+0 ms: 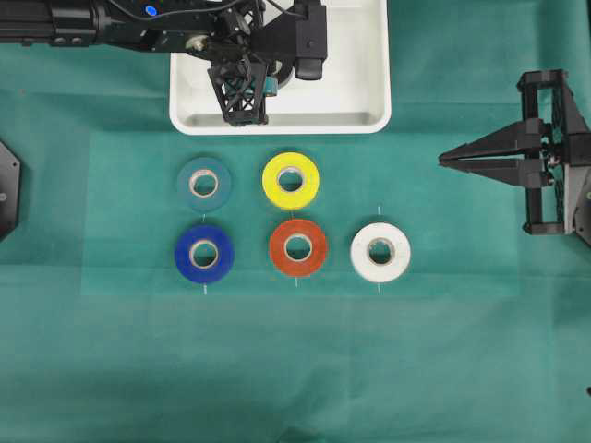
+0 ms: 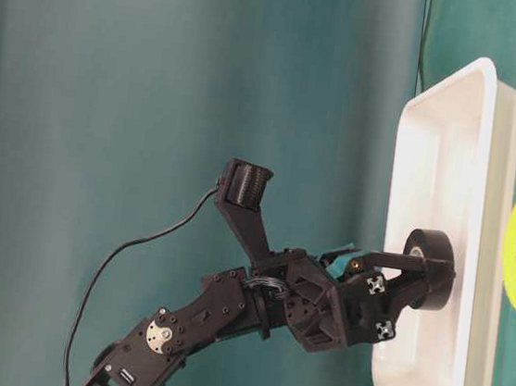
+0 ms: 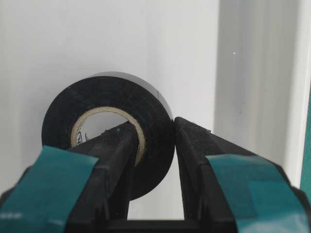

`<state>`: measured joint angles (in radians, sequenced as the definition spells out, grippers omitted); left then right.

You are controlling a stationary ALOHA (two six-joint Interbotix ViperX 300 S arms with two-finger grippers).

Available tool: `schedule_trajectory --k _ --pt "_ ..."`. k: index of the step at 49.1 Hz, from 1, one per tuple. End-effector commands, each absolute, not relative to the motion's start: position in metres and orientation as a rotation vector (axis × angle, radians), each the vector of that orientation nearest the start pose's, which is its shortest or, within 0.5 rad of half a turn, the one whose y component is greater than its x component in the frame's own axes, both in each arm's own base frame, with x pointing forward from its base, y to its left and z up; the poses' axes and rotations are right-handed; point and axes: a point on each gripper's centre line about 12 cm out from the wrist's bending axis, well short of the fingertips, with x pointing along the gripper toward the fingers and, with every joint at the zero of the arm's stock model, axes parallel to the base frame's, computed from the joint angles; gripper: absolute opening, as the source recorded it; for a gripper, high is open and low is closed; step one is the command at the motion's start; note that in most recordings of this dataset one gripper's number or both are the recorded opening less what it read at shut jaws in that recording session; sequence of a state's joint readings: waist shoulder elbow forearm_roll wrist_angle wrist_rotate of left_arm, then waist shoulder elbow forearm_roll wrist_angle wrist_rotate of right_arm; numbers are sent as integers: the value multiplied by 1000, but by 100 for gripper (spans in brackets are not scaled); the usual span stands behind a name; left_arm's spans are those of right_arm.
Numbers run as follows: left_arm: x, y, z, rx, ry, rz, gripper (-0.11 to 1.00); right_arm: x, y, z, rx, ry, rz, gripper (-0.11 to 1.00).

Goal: Place the tape from the fixed location into the white case.
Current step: 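Lower the black roll into the tray and open the left gripper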

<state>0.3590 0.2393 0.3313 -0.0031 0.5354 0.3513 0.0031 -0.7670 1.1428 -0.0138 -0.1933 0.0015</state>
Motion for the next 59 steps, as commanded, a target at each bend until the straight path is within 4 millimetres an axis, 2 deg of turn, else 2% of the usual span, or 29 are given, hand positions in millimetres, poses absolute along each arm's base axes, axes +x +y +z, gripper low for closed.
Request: schedule_trajectory --k 1,24,26,33,36,43,53,59 --pt "410 154 150 120 1093 136 22 232 1 260 -9 158 7 0" --pt "407 153 149 110 1115 133 23 233 1 259 -9 160 7 0" --pt "407 153 149 110 1113 134 32 233 1 260 -9 158 6 0" --pt "407 153 150 109 1111 135 76 233 1 259 -8 160 7 0" --pt "407 153 151 110 1109 136 89 233 1 260 -8 158 7 0" --pt "407 153 154 112 1103 137 81 233 1 260 -8 156 7 0" --pt "406 153 156 110 1105 137 82 233 1 260 -8 158 7 0" --pt "405 151 166 114 1095 137 82 233 1 260 -8 158 7 0"
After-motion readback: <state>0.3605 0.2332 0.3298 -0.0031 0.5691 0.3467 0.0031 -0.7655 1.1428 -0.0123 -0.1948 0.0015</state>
